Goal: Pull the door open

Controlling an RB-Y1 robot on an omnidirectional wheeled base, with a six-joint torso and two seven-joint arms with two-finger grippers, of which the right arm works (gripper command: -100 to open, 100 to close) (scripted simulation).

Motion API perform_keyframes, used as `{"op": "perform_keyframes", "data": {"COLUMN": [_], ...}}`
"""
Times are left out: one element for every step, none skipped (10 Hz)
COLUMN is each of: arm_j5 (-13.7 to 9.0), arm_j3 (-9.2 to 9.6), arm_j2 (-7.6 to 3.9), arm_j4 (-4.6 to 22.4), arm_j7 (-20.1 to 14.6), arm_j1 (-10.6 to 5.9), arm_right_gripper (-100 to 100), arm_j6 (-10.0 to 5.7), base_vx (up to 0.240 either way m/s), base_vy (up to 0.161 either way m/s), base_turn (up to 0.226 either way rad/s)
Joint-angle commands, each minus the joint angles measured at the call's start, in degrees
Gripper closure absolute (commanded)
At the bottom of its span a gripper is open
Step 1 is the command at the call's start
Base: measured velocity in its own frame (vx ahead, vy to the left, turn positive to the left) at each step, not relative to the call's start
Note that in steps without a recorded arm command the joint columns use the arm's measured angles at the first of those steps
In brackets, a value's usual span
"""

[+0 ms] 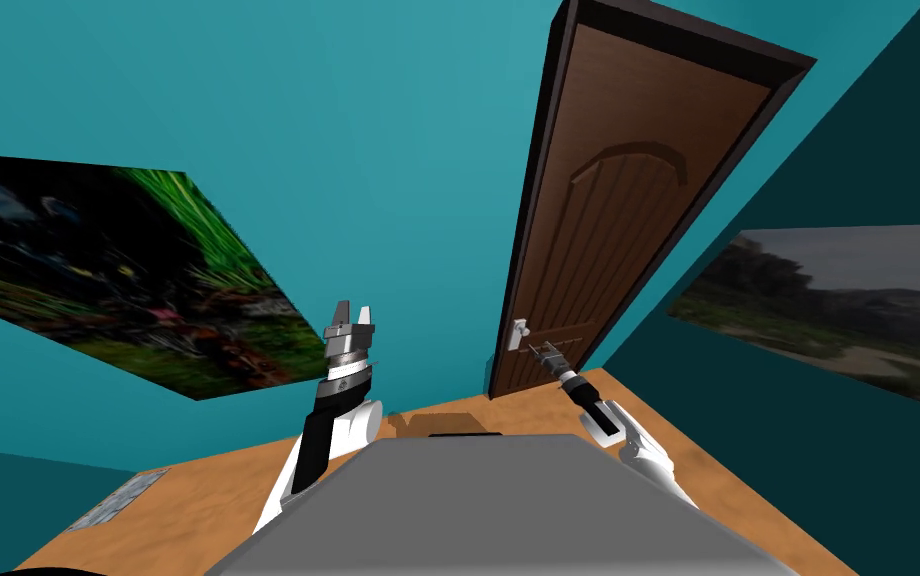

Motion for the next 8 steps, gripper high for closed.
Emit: {"op": "perform_keyframes", "data": {"arm_j5": [0.0,0.0,0.0,-0.1,0.0,0.0,0.0,0.0], "arm_j3": [-0.13,-0.2,-0.26,-0.31,-0.28,-0.28,-0.28,-0.28], "arm_j2": [0.28,0.45,0.59,0.71,0.68,0.68,0.68,0.68], "arm_j4": [0.4,0.6,0.8,0.9,0.9,0.9,0.9,0.9], "arm_j7": [0.4,0.6,0.8,0.9,0.9,0.9,0.9,0.9], "arm_j1": [-0.53,-0.81,-1.06,-1.26,-1.12,-1.12,-1.12,-1.12], "arm_right_gripper": [-100,-100,-100,-100,-100,100,100,100], "arm_j6": [0.36,0.62,0.85,1.03,0.84,0.84,0.84,0.84], "base_vx": [0.188,0.181,0.188,0.182,0.078,-0.01,-0.029,-0.022], "base_vy": [0.001,0.0,0.002,0.023,0.014,-0.003,-0.004,-0.006], "base_turn": [0.043,0.047,0.05,0.035,0.006,-0.003,0.011,0.005]}}
